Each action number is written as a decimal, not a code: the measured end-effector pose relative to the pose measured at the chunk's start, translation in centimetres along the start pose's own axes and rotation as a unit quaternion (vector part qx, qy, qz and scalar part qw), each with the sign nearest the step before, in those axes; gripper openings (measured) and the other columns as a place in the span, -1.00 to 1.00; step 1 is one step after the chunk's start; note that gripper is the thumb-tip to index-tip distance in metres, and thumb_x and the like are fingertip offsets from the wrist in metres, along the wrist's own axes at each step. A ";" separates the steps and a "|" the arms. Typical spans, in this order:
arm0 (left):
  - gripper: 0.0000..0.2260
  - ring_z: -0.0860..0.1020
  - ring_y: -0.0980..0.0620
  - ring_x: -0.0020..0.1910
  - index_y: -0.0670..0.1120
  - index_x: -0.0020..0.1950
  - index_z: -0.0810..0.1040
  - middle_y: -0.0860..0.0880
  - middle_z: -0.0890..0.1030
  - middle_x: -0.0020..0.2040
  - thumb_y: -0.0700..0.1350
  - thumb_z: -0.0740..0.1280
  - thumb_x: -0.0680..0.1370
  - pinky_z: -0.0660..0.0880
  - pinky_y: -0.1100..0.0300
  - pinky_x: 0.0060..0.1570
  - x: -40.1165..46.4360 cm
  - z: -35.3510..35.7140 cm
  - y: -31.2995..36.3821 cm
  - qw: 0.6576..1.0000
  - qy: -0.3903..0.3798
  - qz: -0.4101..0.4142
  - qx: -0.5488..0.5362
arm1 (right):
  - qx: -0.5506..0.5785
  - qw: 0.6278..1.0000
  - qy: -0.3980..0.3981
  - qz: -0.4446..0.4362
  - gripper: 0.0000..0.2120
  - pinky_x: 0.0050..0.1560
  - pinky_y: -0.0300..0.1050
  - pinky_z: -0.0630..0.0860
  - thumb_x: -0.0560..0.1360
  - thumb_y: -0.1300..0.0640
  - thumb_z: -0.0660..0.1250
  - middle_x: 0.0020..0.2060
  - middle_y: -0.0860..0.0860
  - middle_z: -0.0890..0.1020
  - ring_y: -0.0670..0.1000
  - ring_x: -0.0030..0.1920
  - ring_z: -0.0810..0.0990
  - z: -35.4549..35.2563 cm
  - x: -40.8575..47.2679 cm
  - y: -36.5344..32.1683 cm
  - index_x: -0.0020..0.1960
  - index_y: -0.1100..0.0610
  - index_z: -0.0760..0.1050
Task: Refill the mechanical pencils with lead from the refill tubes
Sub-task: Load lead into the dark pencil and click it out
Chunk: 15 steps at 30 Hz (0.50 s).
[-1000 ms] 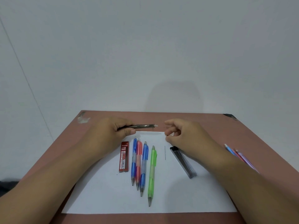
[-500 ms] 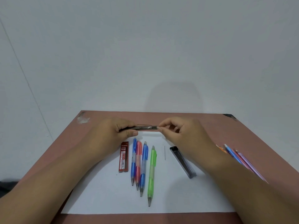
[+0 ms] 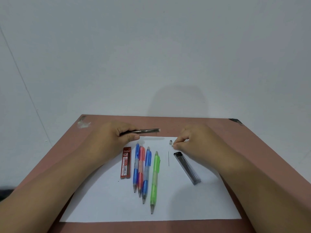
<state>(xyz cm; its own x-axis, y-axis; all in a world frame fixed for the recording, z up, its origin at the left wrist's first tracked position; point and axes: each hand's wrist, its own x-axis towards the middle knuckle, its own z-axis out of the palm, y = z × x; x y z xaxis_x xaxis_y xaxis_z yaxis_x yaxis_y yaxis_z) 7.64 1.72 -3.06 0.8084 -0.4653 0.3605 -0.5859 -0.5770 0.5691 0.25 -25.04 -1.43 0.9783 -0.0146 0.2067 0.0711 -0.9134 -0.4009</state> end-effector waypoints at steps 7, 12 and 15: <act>-0.82 0.60 0.34 -0.12 0.44 -0.12 0.50 0.47 0.59 -0.17 0.10 0.37 0.54 0.50 0.33 -0.28 0.0 0.0 0.8 1.000 0.010 0.023 0.003 | 0.044 0.998 0.035 0.006 -0.87 -0.03 -0.04 0.59 0.48 -0.08 0.49 -0.18 -0.18 0.62 -0.18 -0.14 0.59 -1.0 -0.4 -0.7 -0.19 -0.06 0.70; -0.90 0.57 0.34 -0.06 0.35 -0.02 0.60 0.50 0.57 -0.11 0.11 0.36 0.53 0.46 0.40 -0.26 -0.1 0.3 1.0 0.998 0.021 0.052 0.001 | 0.113 0.988 0.080 -0.071 -0.76 -0.09 -0.28 0.49 0.48 -0.07 0.51 -0.16 -0.24 0.60 -0.25 -0.13 0.53 -0.6 -1.0 -2.5 0.13 -0.16 0.66; -0.87 0.57 0.26 -0.05 0.16 0.06 0.70 0.39 0.59 -0.05 0.05 0.40 0.55 0.51 0.25 -0.23 0.0 0.5 0.9 0.998 0.031 0.060 0.008 | 0.138 0.983 0.090 -0.084 -0.84 -0.14 -0.29 0.48 0.52 0.05 0.48 -0.20 -0.34 0.60 -0.21 -0.15 0.57 0.0 -0.8 -2.8 0.09 -0.11 0.69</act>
<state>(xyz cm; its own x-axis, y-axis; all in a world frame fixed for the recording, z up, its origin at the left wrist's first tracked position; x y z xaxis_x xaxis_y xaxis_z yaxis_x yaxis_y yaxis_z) 7.12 0.85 -2.92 0.7342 -0.4889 0.4712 -0.6790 -0.5311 0.5069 -0.75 -22.47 -0.50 0.8993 0.0331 0.4361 0.3042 -0.7638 -0.5693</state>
